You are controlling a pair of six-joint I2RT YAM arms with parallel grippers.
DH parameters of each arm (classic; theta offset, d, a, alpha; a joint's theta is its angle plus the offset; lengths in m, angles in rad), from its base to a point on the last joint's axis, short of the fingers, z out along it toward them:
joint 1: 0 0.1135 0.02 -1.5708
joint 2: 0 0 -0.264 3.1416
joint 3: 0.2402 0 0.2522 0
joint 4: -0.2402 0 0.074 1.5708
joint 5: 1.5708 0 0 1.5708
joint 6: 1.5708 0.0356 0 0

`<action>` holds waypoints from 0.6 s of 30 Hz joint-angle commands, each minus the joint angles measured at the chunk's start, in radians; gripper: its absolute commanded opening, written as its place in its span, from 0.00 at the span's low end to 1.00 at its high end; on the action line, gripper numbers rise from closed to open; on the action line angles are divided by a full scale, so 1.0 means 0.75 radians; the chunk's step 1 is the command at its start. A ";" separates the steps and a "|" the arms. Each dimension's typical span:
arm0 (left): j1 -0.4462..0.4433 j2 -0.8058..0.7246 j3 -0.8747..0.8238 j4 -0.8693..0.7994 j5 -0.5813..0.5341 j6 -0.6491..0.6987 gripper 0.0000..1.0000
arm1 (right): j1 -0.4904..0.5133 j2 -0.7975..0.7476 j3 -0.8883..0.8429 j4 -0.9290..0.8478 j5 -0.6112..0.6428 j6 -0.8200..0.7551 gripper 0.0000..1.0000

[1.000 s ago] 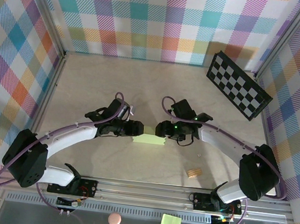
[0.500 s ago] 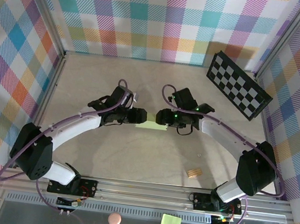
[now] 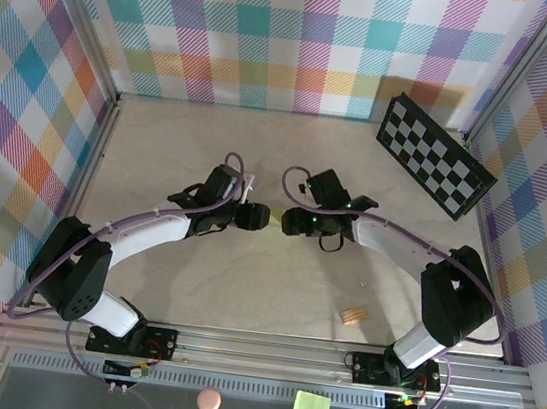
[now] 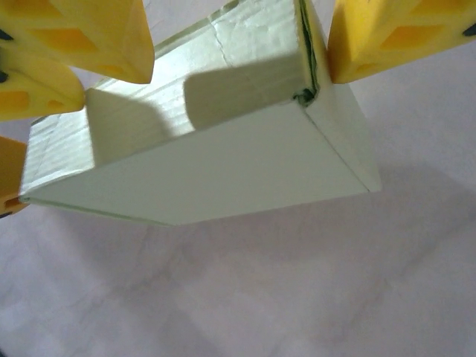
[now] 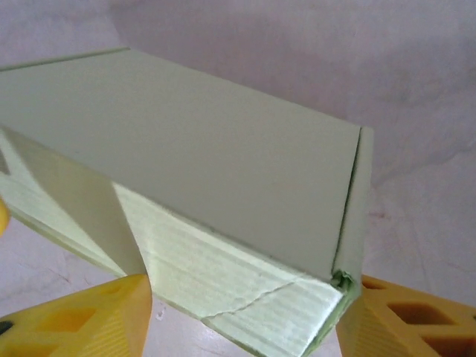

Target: Fold the paper box

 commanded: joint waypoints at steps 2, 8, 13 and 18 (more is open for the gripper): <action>-0.031 -0.055 -0.127 0.207 0.200 -0.096 0.62 | 0.069 -0.066 -0.075 0.187 -0.176 0.072 0.65; -0.056 -0.140 -0.268 0.219 0.193 -0.158 0.63 | 0.107 -0.124 -0.209 0.220 -0.200 0.177 0.66; -0.057 -0.151 -0.310 0.141 0.076 -0.173 0.63 | 0.105 -0.114 -0.249 0.156 -0.102 0.247 0.66; -0.047 -0.138 -0.240 -0.036 -0.080 -0.171 0.63 | 0.088 -0.060 -0.198 0.026 -0.008 0.268 0.65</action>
